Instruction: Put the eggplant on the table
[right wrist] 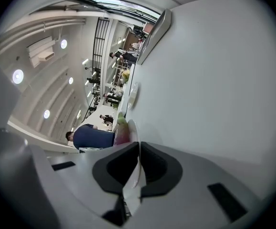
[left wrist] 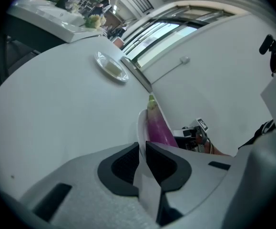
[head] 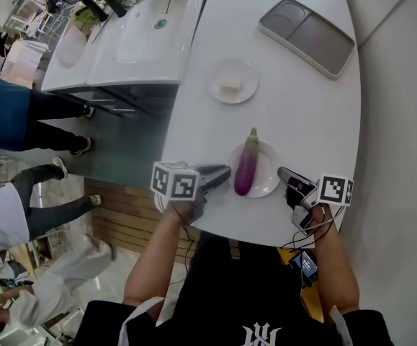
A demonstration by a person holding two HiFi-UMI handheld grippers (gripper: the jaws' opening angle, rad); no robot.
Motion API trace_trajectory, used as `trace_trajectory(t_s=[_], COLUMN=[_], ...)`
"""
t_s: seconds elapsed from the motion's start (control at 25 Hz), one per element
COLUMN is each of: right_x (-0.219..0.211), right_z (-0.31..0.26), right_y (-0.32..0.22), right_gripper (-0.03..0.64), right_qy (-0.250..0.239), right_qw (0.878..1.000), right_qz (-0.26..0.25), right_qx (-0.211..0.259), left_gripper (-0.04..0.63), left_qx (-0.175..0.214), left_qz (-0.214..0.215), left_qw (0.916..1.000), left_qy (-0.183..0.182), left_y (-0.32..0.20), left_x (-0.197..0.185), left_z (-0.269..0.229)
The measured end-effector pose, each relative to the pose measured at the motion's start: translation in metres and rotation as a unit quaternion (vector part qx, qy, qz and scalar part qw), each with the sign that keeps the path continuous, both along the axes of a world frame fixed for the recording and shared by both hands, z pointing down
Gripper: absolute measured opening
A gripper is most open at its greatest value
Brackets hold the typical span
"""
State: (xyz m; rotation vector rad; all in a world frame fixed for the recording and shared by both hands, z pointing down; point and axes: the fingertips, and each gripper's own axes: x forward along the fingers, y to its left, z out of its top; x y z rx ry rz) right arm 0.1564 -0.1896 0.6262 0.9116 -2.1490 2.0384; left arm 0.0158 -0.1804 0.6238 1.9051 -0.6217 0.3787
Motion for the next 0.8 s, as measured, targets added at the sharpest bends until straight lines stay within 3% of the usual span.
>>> trace_trajectory(t_s=[0.36,0.8], right_x=[0.0,0.002], right_z=[0.01,0.014], right_y=[-0.004,-0.006], right_gripper=[0.011,0.015], right_qy=[0.042,0.145], right_qw=[0.999,0.986], right_qz=[-0.018,-0.059], right_qx=[0.013,0.051], left_gripper=[0.038,0.052], left_qx=[-0.009,0.006], left_qz=[0.011,0.044], left_qw=[0.9974,0.9883], left_qy=[-0.07,-0.146], left_y=[0.002,0.002], left_x=[0.005,0.008], left_z=[0.01,0.016])
